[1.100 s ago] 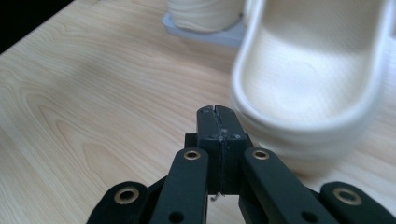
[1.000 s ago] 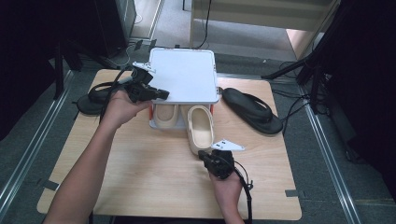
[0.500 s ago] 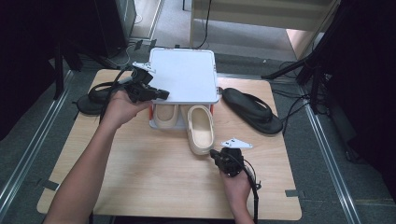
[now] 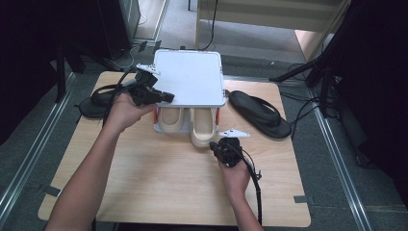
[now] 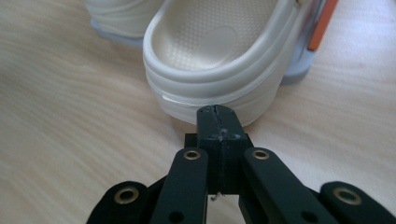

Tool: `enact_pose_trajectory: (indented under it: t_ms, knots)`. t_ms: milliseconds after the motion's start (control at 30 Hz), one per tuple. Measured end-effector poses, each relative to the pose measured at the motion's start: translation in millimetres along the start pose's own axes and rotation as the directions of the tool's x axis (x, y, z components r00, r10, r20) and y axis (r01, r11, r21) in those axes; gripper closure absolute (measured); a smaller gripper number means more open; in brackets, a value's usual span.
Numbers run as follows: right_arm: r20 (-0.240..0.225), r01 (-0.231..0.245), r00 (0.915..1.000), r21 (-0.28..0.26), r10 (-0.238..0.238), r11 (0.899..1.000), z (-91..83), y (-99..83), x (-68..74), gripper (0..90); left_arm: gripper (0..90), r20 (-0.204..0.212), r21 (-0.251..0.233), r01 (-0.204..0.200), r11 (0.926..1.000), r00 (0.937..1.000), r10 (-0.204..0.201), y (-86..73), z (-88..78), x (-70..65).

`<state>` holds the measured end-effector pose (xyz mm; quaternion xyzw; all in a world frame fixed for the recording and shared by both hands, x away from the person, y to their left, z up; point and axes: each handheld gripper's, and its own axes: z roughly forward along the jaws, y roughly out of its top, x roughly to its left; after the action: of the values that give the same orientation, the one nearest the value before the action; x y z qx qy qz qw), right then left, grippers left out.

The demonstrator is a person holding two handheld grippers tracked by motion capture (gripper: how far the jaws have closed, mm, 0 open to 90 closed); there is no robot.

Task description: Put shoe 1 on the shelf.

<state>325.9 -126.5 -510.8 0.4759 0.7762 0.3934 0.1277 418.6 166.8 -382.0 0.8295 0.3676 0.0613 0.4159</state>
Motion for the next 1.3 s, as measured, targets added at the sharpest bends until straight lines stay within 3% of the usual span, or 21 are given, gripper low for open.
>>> enact_pose_trajectory:
  t_ms: [367, 733, 833, 933, 1067, 1167, 1233, 1300]
  knots:
    - [0.010, 0.000, 0.9999, 0.007, 0.000, 1.000, 32.7, 27.4, 2.5, 90.0, 90.0, -0.004, 0.002, -0.002, 1.0000, 1.0000, 0.002, 0.1, -0.2, -0.7]
    - [0.002, -0.020, 0.9998, -0.011, 0.020, 1.000, 39.6, 31.8, 1.0, 90.0, 90.0, -0.004, 0.000, 0.019, 0.9998, 0.9998, -0.019, 0.5, -1.0, 0.1]
    - [-0.026, -0.036, 0.9990, -0.028, 0.036, 0.999, 32.4, 31.7, -1.9, 90.0, 90.0, -0.009, -0.001, 0.021, 0.9998, 0.9997, -0.021, 0.5, -1.4, -0.3]
    - [-0.030, -0.011, 0.9995, -0.036, 0.010, 0.999, 18.0, 30.1, -2.4, 89.8, 88.5, -0.025, -0.005, 0.023, 0.9997, 0.9994, -0.023, 0.3, -4.4, -0.1]
    - [-0.064, 0.029, 0.9974, -0.075, -0.034, 0.997, -5.7, 25.8, -3.2, 86.0, 83.1, -0.046, -0.063, 0.060, 0.9962, 0.9970, -0.063, 0.5, -21.7, 1.1]
    - [-0.080, 0.055, 0.9949, -0.081, -0.062, 0.995, -22.6, 23.8, -4.9, 78.3, 75.8, -0.045, -0.072, 0.082, 0.9940, 0.9953, -0.085, -1.0, -37.5, 2.2]
    - [-0.112, 0.045, 0.9922, -0.098, -0.056, 0.994, -31.5, 22.9, -8.9, 64.9, 68.1, -0.044, -0.065, 0.098, 0.9930, 0.9939, -0.101, -2.5, -44.4, 2.9]
    - [-0.136, 0.074, 0.9866, -0.119, -0.090, 0.990, -39.2, 19.9, -15.9, 61.4, 62.4, -0.045, -0.065, 0.112, 0.9915, 0.9923, -0.115, -5.0, -52.1, 4.2]
